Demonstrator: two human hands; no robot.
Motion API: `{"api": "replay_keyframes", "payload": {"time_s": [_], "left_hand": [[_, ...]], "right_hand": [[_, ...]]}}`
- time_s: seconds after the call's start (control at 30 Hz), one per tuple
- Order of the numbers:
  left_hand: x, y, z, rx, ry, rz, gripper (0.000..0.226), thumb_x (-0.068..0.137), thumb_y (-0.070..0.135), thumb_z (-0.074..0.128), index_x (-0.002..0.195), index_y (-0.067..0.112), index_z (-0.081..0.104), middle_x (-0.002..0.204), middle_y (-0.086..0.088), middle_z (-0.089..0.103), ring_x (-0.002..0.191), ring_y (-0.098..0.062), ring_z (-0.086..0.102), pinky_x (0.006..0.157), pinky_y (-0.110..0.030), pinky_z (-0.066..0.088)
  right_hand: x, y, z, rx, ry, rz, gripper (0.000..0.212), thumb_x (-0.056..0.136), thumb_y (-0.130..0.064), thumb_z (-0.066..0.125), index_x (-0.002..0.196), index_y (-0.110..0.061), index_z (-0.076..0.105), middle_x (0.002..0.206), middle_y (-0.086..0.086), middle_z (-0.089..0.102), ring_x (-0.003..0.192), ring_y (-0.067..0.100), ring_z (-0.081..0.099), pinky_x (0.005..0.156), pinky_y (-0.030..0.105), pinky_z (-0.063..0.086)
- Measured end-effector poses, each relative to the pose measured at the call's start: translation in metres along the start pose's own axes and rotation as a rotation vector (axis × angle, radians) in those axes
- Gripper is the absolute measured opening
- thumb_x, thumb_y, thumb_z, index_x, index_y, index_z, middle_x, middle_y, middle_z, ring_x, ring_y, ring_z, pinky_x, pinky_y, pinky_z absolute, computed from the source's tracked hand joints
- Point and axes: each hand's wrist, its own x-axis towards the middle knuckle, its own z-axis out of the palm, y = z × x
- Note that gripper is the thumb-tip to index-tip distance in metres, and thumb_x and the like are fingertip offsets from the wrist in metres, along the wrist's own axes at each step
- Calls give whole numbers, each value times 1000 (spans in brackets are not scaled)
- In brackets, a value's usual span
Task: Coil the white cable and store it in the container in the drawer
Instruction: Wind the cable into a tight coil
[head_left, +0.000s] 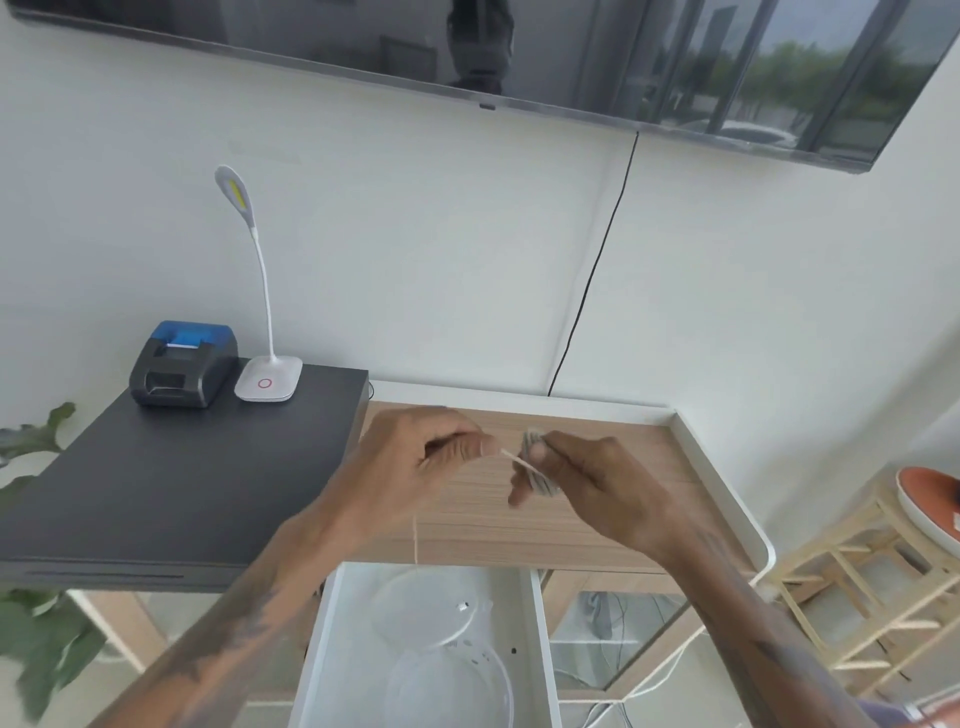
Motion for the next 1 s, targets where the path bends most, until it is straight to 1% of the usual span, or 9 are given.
{"api": "replay_keyframes", "payload": {"time_s": [0.07, 0.17, 0.37, 0.43, 0.53, 0.63, 0.7, 0.8, 1.0], "left_hand": [[8, 0, -9, 6, 31, 3, 24, 83, 50, 68, 84, 29, 79, 80, 12, 75, 66, -7, 63, 59, -15, 45], [17, 2, -7, -89, 116, -13, 16, 81, 50, 68, 79, 36, 76, 82, 11, 77, 74, -11, 70, 68, -25, 52], [4, -4, 31, -133, 84, 31, 20, 93, 45, 57, 78, 41, 69, 53, 18, 50, 47, -1, 34, 49, -16, 27], [-5, -8, 44, -169, 14, 5, 27, 95, 48, 56, 81, 31, 72, 54, 12, 45, 50, -3, 31, 50, -18, 26], [-11, -9, 49, -163, -29, 0, 33, 95, 50, 55, 82, 25, 73, 54, 8, 43, 49, -3, 30, 50, -16, 26], [-6, -5, 35, -57, -10, 20, 29, 96, 44, 59, 82, 24, 75, 51, 10, 46, 46, -4, 35, 47, -12, 26], [1, -5, 22, 13, 6, 43, 25, 96, 35, 64, 83, 19, 77, 59, 9, 60, 50, -1, 50, 52, -12, 37], [10, -8, 1, 34, 43, 15, 27, 89, 42, 67, 83, 18, 78, 74, 7, 75, 66, -10, 67, 61, -29, 51], [26, -15, -6, -166, 148, -4, 5, 81, 42, 72, 77, 39, 73, 77, 18, 75, 74, 3, 69, 68, -10, 50]], "right_hand": [[-2, -4, 5, 234, -185, 103, 62, 102, -50, 34, 88, -2, 71, 77, 0, 79, 87, 13, 72, 85, 26, 52], [-2, -17, 5, 732, -287, 100, 51, 99, -46, 42, 91, -4, 70, 69, 5, 71, 85, 21, 71, 84, 26, 52], [9, -40, -6, 1300, 5, -104, 34, 94, -26, 52, 107, -1, 72, 91, 10, 77, 98, 24, 70, 89, 27, 56], [18, -38, -9, 1271, 142, -157, 33, 96, -21, 52, 118, 0, 66, 109, 9, 77, 113, 19, 66, 102, 28, 51], [29, -23, -4, 701, 374, -77, 26, 103, -20, 50, 118, -5, 65, 118, -3, 75, 123, -1, 57, 101, 17, 43], [32, -6, 8, 224, 350, -26, 26, 106, -19, 46, 108, 0, 64, 106, -9, 76, 101, -16, 62, 84, 8, 47], [30, 2, 14, 99, 236, -10, 33, 107, -25, 41, 98, -4, 66, 85, -20, 74, 83, -10, 65, 76, 19, 50], [26, 2, 22, 177, -2, -7, 52, 108, -37, 31, 94, -7, 72, 85, -8, 79, 92, 4, 70, 86, 22, 51], [28, -18, 18, 741, -245, 39, 36, 104, -28, 42, 100, 0, 65, 78, 9, 72, 98, 24, 71, 91, 35, 51]]}}
